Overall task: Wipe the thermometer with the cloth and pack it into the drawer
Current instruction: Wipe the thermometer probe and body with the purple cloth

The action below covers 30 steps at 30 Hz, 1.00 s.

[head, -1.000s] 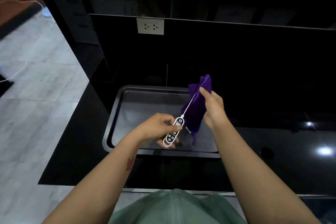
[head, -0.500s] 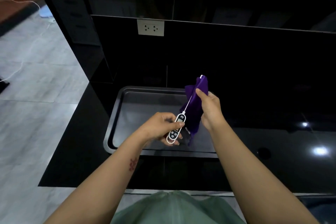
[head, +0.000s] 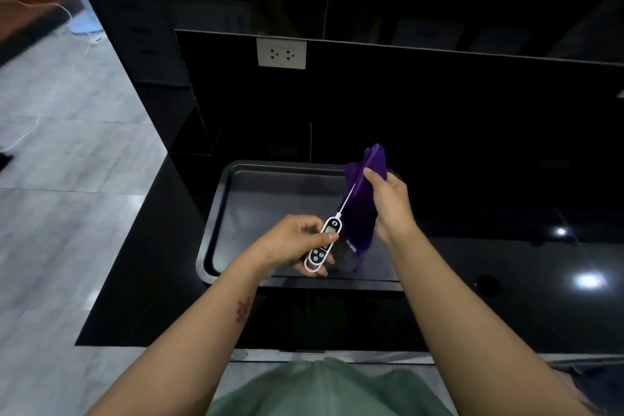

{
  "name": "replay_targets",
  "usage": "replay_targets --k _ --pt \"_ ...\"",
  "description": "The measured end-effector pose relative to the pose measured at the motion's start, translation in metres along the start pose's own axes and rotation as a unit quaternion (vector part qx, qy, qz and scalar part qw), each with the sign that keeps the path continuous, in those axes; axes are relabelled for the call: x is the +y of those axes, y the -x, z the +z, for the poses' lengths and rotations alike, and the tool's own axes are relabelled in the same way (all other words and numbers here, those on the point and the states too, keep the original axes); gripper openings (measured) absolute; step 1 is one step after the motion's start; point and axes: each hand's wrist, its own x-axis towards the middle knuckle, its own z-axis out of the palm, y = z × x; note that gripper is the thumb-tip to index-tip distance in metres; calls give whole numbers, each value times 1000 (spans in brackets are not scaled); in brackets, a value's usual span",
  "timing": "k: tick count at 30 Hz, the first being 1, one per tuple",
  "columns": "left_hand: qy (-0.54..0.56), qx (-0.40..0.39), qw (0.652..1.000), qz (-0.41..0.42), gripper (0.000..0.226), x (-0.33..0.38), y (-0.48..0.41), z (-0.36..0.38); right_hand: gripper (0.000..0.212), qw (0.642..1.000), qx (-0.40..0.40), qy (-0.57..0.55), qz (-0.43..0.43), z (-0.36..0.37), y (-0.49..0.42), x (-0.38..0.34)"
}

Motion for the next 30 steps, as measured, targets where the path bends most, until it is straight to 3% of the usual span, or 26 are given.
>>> replay_targets --k 5,8,14,18,23,30 --pt "-9 17 1000 4 23 4 2 -6 22 996 -58 70 22 5 9 14" --pt "-34 5 999 -11 16 4 5 -15 21 996 -48 69 29 -1 11 14" --pt "-52 -7 998 -37 12 -6 10 -32 17 995 45 -72 55 -21 18 1" --pt "-67 -15 996 -50 13 -17 13 -40 10 992 54 -103 54 -29 24 -2" --pt "-92 -43 993 -55 17 -29 16 -42 13 999 17 5 48 -33 25 1" --pt "-123 10 992 -23 13 -43 26 -36 13 976 -36 206 -63 -47 24 -1"
